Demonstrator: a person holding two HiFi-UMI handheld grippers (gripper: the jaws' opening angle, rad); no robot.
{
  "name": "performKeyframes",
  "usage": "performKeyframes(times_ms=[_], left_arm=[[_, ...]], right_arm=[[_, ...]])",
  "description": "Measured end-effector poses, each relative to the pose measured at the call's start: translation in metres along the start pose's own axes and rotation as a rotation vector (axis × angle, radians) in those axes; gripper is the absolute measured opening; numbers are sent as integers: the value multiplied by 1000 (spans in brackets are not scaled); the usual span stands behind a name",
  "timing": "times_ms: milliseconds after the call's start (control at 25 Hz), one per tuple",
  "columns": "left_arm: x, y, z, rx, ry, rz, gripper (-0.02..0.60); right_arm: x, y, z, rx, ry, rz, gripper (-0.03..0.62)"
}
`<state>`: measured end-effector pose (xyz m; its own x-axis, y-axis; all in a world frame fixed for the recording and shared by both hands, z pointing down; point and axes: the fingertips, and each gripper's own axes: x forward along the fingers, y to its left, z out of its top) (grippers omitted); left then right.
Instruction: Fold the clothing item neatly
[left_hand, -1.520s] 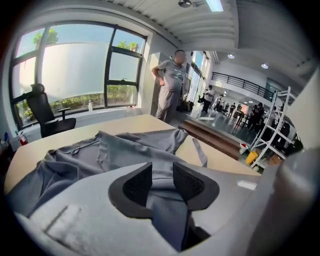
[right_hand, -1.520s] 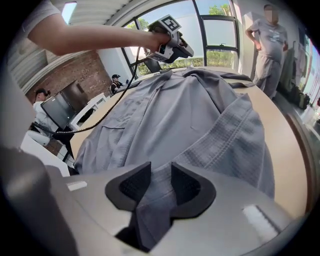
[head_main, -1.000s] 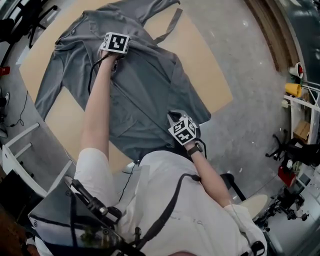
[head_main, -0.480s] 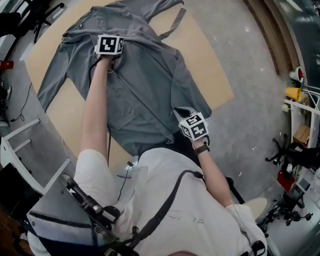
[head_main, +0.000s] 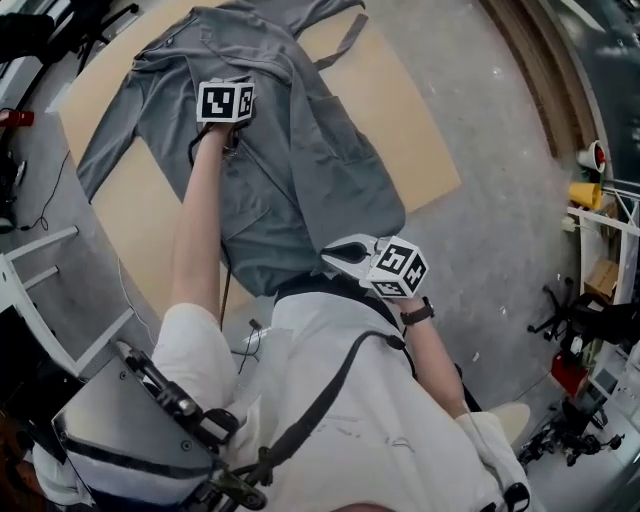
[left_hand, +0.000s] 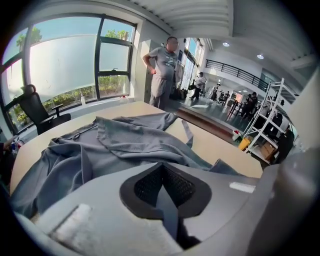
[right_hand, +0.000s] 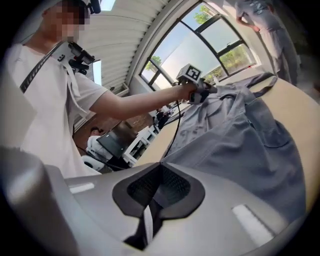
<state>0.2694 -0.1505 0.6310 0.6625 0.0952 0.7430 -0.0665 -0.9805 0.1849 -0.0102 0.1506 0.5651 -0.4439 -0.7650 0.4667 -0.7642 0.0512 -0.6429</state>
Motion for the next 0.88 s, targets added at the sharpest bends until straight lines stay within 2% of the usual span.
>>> performKeyframes(times_ms=[160,280,360,520,560,600,680,720,880], left_arm=[[-39,-20,-23,-24,-22,33,2],[-71,-30,-54,-68,-25,64,1],[-86,-39,-73,-91,-18,90,2],[-104,-65,-106,-132,1,105,12],[-106,-70,-114,-137,6,104,26],[-108,-73,-120,-140,11,104,32],[-108,-75,-125,-138,14,106,52],[-105,-74,-124,-139,13,108,58],[-86,-61,-109,-160,-3,111,75]], right_arm=[[8,27,-35,-80,125,78,9],[11,35,-74,-151,248,87,10],[14,22,-97,-149,283,57,11],[26,-21,-143,-52,319,-37,11],[28,-26,-150,-35,320,-52,17],[30,-30,-152,-24,315,-65,57],[31,-34,-143,-20,290,-95,180],[30,-34,-134,-26,269,-111,209],[21,-38,-92,-7,136,-147,186]])
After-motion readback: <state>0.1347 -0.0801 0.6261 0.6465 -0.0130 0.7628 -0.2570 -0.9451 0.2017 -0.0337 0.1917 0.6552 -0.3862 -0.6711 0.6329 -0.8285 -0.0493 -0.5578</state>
